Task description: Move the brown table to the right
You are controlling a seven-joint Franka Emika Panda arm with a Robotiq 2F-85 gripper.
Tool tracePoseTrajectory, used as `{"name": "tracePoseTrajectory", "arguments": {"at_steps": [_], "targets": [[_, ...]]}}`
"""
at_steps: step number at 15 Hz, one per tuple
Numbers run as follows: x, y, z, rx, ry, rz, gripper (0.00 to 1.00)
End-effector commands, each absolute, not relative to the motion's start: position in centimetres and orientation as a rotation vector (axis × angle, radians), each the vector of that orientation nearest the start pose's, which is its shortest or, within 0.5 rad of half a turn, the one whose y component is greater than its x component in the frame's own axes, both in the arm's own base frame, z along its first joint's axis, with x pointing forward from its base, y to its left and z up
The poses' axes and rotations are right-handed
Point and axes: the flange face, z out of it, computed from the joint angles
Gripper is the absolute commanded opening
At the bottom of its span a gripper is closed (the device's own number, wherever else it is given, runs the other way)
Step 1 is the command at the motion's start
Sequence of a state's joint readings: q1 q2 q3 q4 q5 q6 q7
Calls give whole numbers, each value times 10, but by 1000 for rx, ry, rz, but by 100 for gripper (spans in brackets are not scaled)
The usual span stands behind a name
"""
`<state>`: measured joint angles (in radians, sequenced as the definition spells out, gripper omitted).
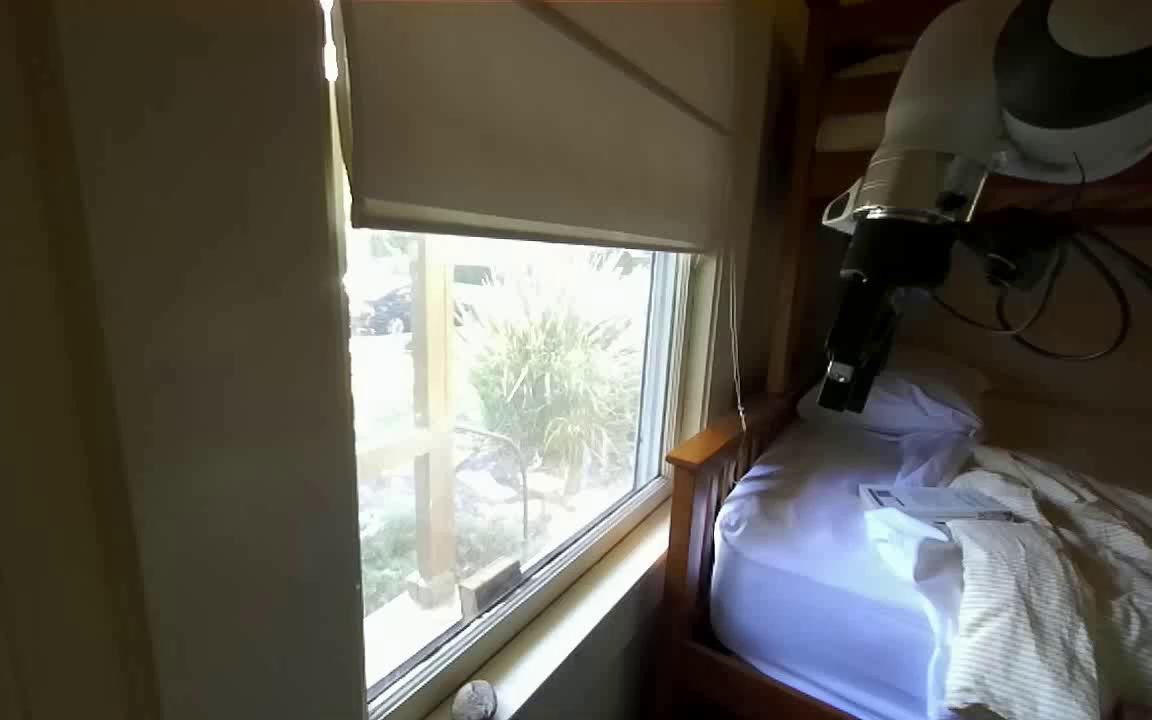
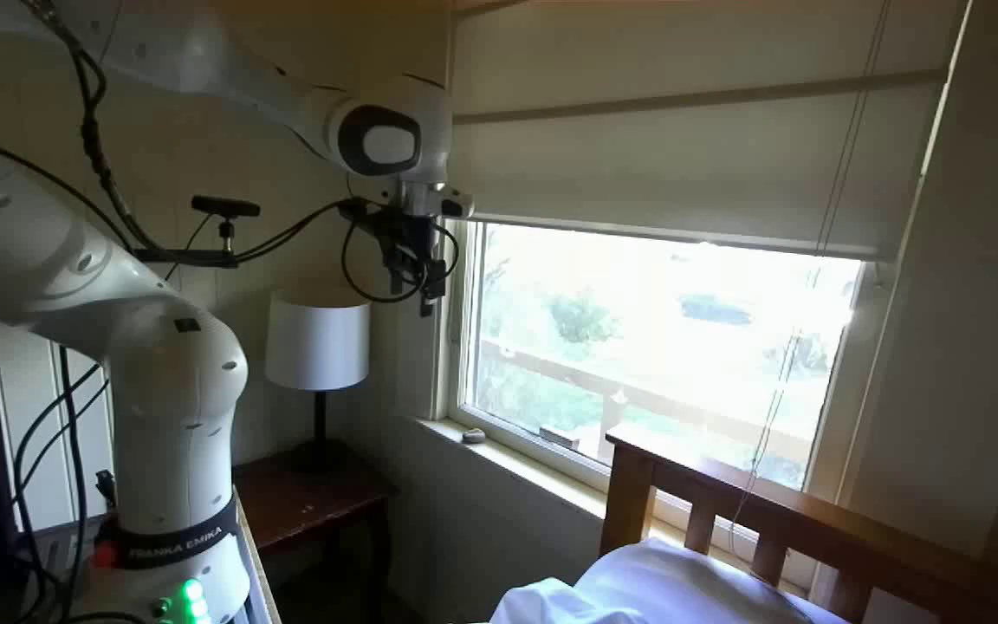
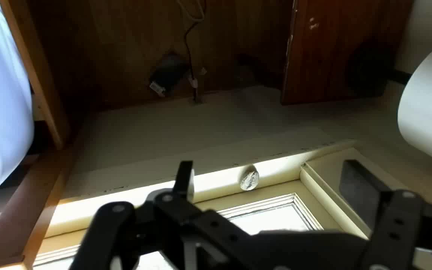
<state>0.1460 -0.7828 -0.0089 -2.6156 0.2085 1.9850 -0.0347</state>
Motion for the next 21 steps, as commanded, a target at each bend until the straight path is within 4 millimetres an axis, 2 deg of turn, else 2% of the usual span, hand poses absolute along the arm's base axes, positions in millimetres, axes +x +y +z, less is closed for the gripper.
{"name": "tracePoseTrajectory", "arguments": {"at_steps": [1,5,8,11,14,16,17,21], "targets": [[327,58,505,-2920,-153,-205,100],[327,58,505,-2920,-153,-205,100],[337,44,478,-2833,-71,-157,100],[342,31,433,-2714,31,-18,100],[340,28,386,-2645,74,118,100],[337,34,356,-2612,102,178,100],[347,39,347,-2600,109,216,100],[340,60,295,-2598,125,402,100]]}}
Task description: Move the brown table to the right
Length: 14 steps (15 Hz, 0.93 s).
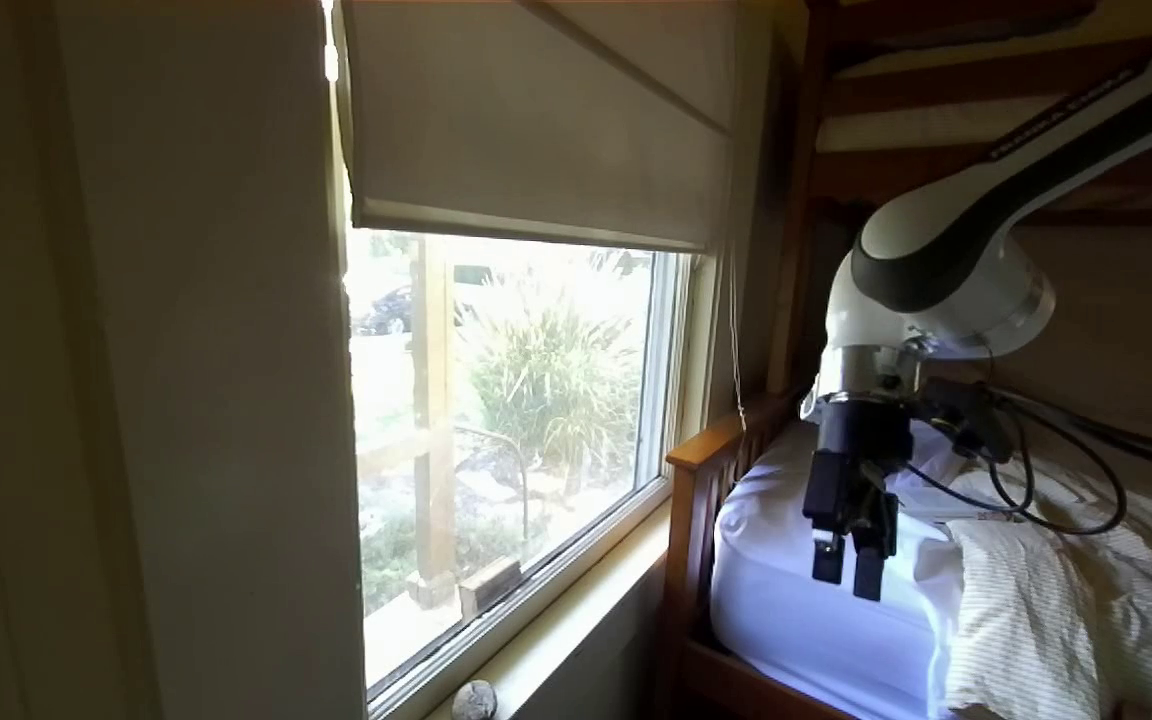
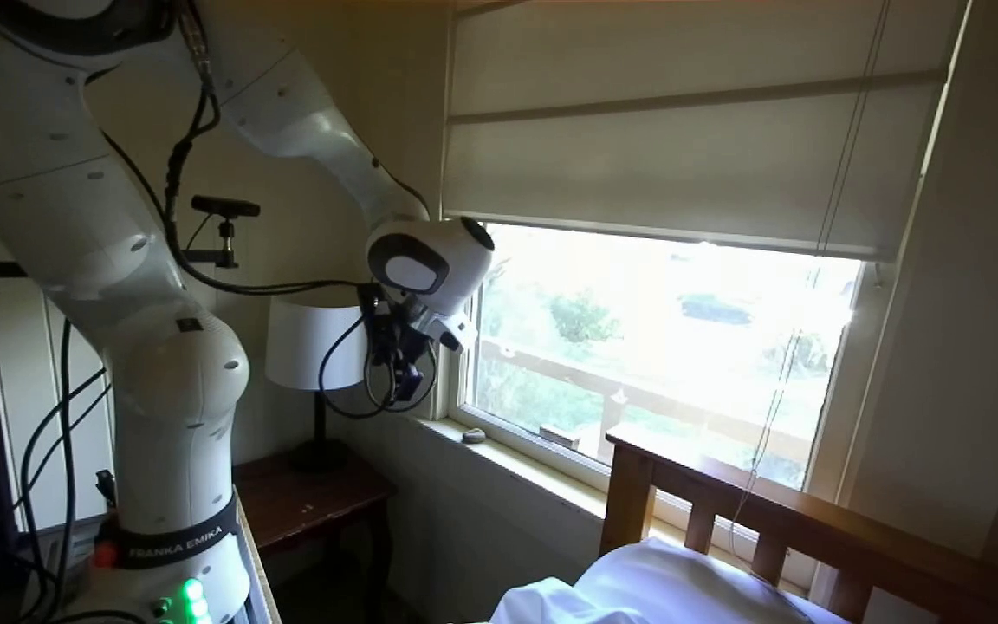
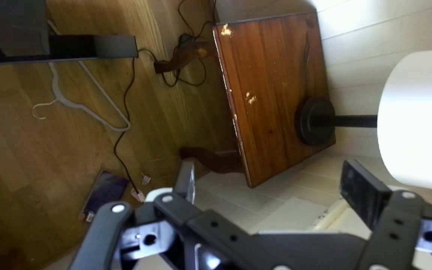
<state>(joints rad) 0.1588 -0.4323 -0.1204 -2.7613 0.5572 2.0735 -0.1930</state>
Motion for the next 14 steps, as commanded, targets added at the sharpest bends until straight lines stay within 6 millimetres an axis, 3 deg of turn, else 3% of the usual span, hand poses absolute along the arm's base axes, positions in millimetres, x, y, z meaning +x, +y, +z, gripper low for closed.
{"name": "tracePoseTrajectory", "arguments": {"at_steps": [1,6,8,14], "targets": [[338,65,283,-2610,130,442,100],[326,81,232,-2653,170,642,100],[326,79,239,-2653,141,638,100],[326,79,235,-2653,147,653,100]]}}
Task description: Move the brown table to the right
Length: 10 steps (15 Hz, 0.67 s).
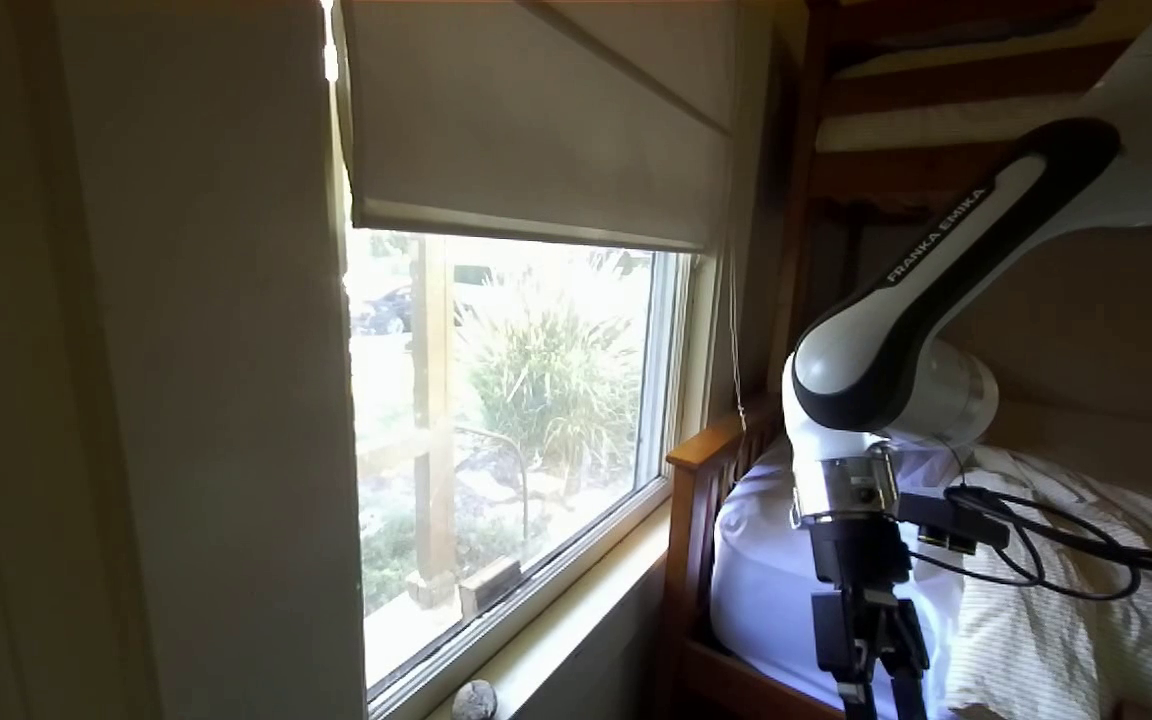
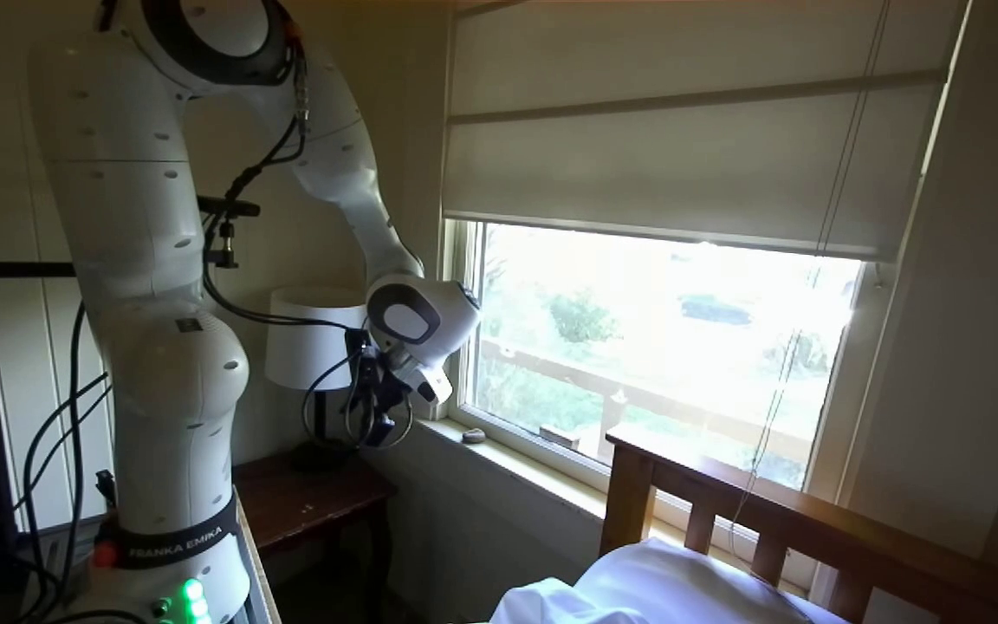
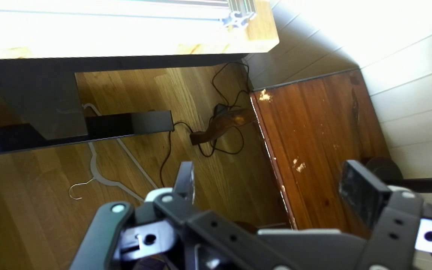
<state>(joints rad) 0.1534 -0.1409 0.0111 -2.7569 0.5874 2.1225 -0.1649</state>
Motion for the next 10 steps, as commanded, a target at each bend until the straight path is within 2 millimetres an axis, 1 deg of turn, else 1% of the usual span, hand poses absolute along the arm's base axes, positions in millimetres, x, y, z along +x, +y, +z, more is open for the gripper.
{"name": "tracePoseTrajectory", "arguments": {"at_steps": [1,4,6,8,10], "targets": [[328,76,232,-2627,137,637,100],[329,67,215,-2514,140,573,100],[330,63,202,-2442,162,498,100],[328,60,182,-2402,190,437,100],[326,63,159,-2358,198,418,100]]}}
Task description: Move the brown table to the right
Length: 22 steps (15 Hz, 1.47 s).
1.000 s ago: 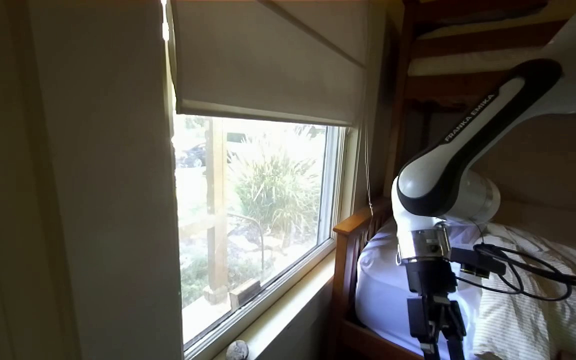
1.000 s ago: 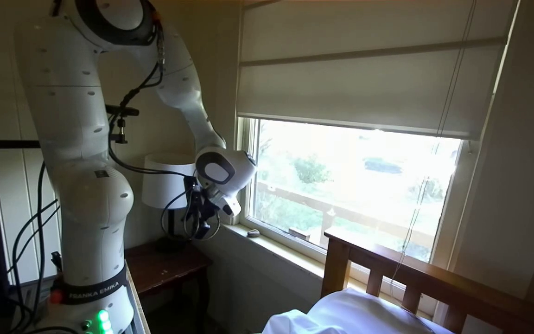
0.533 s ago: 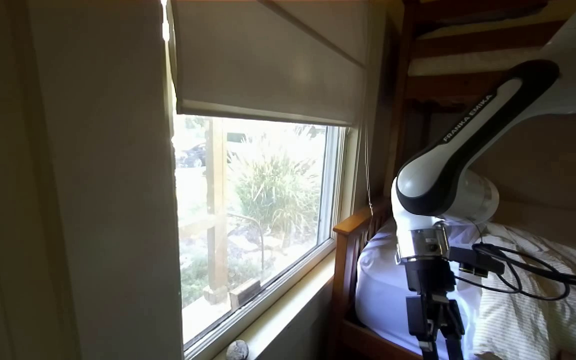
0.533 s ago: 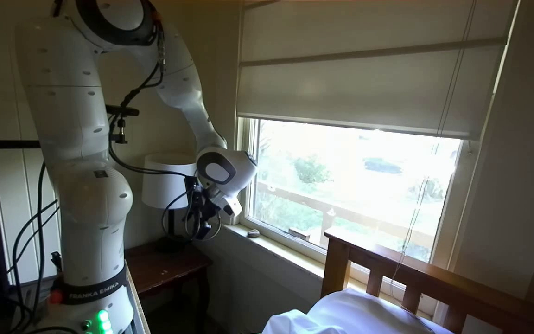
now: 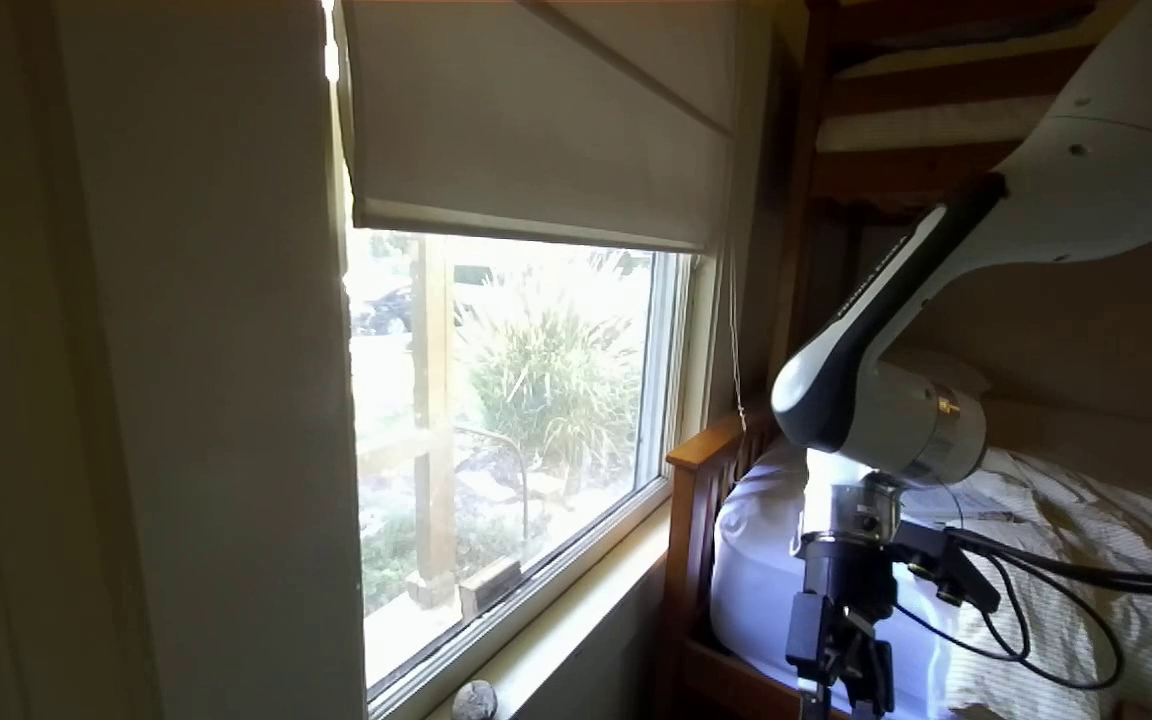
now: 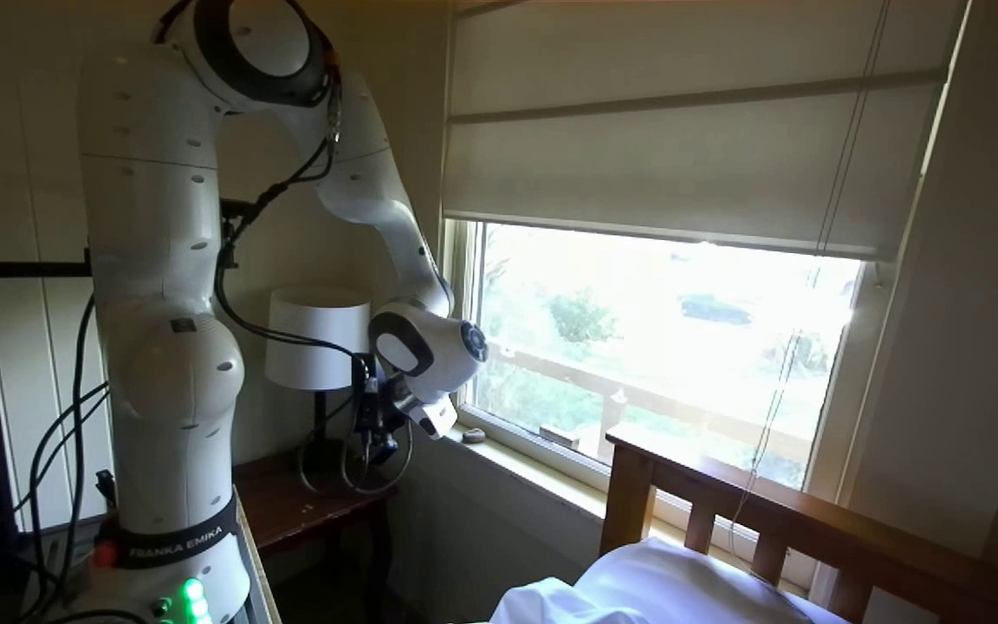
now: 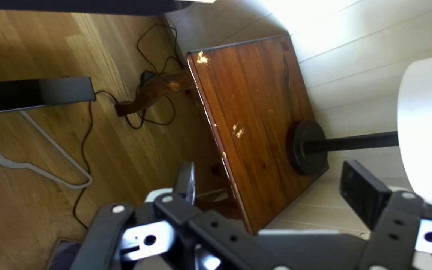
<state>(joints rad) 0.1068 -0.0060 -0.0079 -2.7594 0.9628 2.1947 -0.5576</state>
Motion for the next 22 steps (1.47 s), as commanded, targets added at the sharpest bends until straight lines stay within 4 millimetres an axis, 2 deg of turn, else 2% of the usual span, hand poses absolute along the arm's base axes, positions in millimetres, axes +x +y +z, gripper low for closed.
{"name": "tracePoseTrajectory", "arguments": {"at_steps": [1,6,10,11,12,13,15,17,19,22], "targets": [[324,69,144,-2336,200,436,100],[310,93,77,-2262,227,544,100],[320,108,33,-2230,240,614,100],[321,113,23,-2233,234,688,100],[321,115,21,-2254,210,774,100],[315,104,38,-2247,226,671,100],[317,110,24,-2255,219,732,100],[318,112,20,-2257,212,747,100],[330,109,14,-2226,209,593,100],[341,113,-7,-2134,209,428,100]]}}
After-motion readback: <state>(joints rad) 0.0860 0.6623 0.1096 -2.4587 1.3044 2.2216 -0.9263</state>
